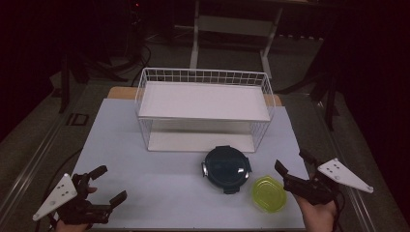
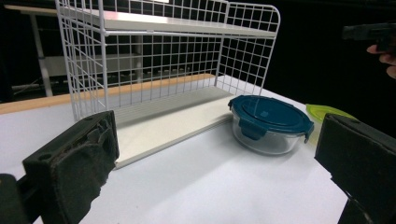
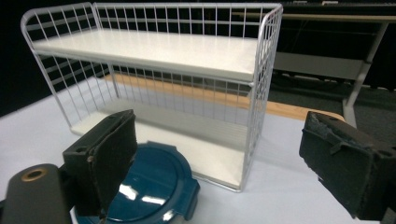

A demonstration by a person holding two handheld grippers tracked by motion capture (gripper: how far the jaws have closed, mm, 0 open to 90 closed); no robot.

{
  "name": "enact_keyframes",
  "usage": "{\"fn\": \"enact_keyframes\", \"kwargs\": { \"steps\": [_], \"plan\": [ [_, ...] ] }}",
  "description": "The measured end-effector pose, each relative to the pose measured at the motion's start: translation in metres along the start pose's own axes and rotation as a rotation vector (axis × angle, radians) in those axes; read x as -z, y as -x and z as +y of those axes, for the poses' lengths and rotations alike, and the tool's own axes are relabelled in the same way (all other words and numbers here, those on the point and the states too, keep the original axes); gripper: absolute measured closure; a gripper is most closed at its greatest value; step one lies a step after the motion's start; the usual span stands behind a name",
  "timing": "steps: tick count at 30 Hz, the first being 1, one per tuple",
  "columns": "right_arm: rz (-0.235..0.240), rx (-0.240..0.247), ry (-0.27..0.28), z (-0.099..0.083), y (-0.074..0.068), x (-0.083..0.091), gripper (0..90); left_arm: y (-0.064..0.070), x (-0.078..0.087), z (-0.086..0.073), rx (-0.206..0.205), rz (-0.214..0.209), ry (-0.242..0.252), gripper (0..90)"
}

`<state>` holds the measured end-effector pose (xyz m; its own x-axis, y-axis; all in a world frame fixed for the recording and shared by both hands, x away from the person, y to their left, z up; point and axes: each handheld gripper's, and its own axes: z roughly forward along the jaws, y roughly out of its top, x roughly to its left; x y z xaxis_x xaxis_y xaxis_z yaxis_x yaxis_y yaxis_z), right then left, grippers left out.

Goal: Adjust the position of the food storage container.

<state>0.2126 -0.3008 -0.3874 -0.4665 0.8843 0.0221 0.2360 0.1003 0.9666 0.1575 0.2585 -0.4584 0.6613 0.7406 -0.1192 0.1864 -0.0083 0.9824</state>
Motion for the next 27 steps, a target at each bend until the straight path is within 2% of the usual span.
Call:
{"fn": "enact_keyframes", "kwargs": {
  "steps": [3,6,14,18,22,27],
  "plan": [
    [0.032,0.021,-0.035,-0.002,0.002,-0.008,13.7,0.000,0.000,0.000,-0.002,-0.002,-0.002,0.0],
    [0.071,0.015,-0.073,-0.005,0.004,-0.018,14.7,0.000,-0.001,-0.001,0.000,-0.004,-0.005,0.0],
    [0.151,-0.013,-0.156,-0.021,0.011,-0.045,28.7,0.001,-0.001,-0.001,-0.005,-0.005,-0.008,0.0],
    [0.158,0.009,-0.193,-0.028,0.014,-0.057,39.4,0.001,-0.001,-0.001,-0.007,-0.007,-0.010,0.0],
    [0.180,0.007,-0.231,-0.033,0.019,-0.068,45.7,0.001,-0.002,-0.002,-0.005,-0.011,-0.014,0.0],
    [0.178,0.040,-0.280,-0.038,0.022,-0.079,56.3,0.000,-0.002,-0.002,-0.007,-0.011,-0.019,0.0]
  ]
}}
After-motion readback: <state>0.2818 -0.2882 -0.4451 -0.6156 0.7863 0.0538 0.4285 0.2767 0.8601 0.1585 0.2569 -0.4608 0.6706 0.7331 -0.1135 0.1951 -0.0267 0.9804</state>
